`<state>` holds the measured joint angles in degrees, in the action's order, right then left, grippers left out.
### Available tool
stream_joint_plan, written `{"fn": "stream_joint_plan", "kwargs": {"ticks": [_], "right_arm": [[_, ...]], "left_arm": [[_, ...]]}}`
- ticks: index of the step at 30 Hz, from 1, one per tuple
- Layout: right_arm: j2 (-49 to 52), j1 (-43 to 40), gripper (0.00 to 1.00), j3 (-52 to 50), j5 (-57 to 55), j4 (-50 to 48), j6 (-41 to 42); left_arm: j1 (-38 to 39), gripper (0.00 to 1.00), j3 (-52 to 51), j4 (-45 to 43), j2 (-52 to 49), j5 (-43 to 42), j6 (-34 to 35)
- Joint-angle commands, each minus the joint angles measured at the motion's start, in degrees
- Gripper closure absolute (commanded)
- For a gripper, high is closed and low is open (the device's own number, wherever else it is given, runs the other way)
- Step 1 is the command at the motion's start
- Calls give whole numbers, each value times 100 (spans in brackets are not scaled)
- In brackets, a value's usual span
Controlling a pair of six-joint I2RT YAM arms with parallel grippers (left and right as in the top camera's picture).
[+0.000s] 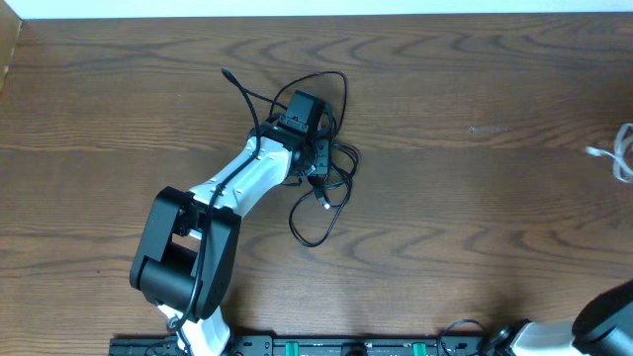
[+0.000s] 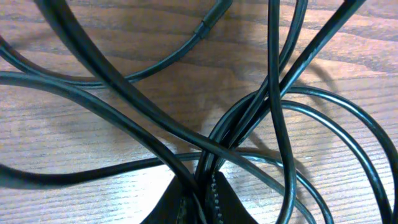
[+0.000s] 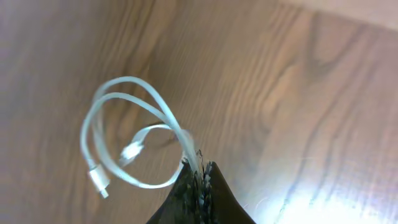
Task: Untangle cables
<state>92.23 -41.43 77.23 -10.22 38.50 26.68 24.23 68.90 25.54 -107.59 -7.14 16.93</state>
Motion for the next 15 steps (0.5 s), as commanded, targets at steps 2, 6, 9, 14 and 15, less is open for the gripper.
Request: {"fn": "stream_joint_plan", "kwargs": {"ticks": [2, 6, 9, 14, 15], "right_arm": [[-118, -164, 99, 144, 63, -13, 374], [46, -109, 99, 136, 334, -63, 343], [190, -42, 99, 136, 463, -138, 269], [417, 109, 99, 136, 1777, -446, -372], [479, 168, 99, 136, 2409, -629, -697]], "left_arm": [[24, 92, -57, -20, -76, 81, 55], [24, 92, -57, -17, -76, 81, 52], [24, 92, -57, -15, -76, 81, 52], [24, 92, -57, -17, -76, 81, 52], [24, 92, -57, -17, -76, 81, 55]]}}
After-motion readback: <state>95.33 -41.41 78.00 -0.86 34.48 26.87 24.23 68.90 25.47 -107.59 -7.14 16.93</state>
